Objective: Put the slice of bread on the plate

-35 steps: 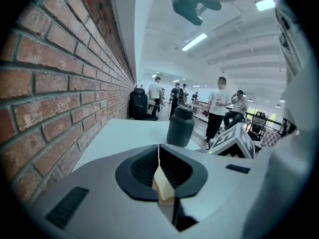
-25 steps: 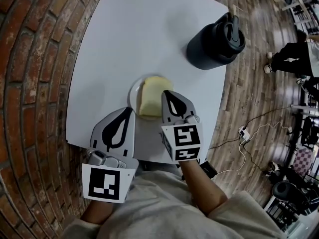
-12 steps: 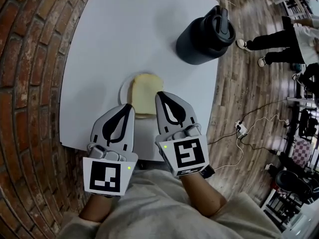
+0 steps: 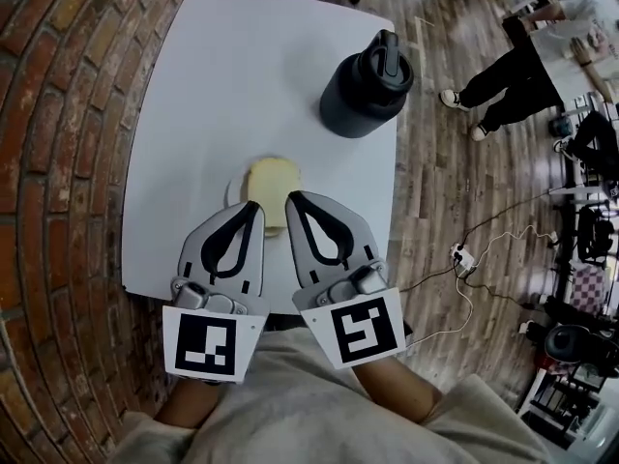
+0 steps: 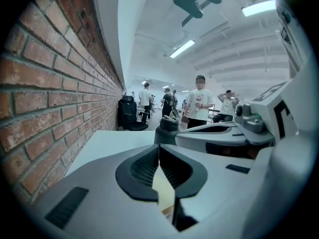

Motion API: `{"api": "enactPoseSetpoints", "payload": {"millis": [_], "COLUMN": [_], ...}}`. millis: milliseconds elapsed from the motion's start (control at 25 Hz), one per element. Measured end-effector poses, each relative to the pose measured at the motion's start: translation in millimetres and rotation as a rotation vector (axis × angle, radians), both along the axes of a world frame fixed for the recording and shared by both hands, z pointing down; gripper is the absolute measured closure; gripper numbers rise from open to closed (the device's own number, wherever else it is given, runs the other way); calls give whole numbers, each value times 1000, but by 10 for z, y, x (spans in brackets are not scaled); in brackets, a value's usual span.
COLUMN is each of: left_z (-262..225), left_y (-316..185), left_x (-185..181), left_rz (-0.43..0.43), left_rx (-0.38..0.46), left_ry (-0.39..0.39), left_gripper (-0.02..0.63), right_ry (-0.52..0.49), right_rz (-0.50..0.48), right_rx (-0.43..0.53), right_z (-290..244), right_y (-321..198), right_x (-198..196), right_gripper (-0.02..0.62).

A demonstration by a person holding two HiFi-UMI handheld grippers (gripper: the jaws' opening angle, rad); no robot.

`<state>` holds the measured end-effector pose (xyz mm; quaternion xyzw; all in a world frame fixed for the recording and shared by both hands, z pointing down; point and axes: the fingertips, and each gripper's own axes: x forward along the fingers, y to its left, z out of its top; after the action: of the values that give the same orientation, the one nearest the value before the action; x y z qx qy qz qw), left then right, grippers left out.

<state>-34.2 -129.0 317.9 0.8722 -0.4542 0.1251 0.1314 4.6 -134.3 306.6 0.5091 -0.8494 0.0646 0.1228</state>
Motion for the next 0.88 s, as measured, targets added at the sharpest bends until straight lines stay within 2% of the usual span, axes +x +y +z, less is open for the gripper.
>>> {"api": "enactPoseSetpoints", "payload": {"millis": [200, 480, 880], "left_z": [-358, -739, -734], "left_y": [112, 319, 491], "left_x": [70, 97, 68], "left_rz": [19, 43, 61], "left_rx": [72, 156, 124], "left_ry": [21, 24, 4], "left_gripper": [591, 591, 591], "right_ry": [-32, -21, -39], "right_rz": [3, 4, -9], "right_rx": [52, 139, 98], "right_z": [-365, -762, -693], "right_y": [171, 412, 608], "right_x": [22, 33, -57], "right_gripper": [588, 588, 589]}}
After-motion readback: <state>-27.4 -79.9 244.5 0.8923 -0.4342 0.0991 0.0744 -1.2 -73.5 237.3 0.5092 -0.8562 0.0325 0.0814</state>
